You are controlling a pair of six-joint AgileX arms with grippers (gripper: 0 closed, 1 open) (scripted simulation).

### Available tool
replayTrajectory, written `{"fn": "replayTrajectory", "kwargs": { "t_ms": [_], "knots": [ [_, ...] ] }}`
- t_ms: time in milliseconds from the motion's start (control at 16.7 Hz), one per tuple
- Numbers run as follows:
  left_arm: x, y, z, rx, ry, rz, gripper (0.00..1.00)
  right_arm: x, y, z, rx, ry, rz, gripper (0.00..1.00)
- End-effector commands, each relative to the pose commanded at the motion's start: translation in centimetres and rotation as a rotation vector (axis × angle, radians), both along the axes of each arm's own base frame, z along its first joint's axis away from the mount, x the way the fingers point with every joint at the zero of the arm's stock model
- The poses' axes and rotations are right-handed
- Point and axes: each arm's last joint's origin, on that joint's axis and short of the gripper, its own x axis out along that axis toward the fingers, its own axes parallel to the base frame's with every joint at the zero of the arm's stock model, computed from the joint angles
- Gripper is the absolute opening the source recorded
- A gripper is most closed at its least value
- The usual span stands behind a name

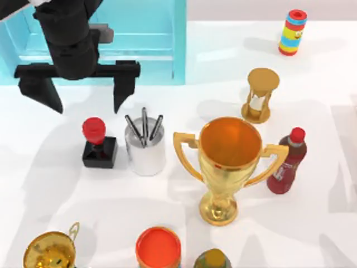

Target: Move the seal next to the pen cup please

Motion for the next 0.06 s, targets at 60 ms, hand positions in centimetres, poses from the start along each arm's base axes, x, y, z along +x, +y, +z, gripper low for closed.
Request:
{"fn": "replayTrajectory", "kwargs": {
  "t_ms": [60],
  "knots": [
    [0.0,0.0,0.0,0.0,0.0,0.0,1.0,0.0,0.0,0.0,0.0,0.0,0.0,1.0]
  ]
}}
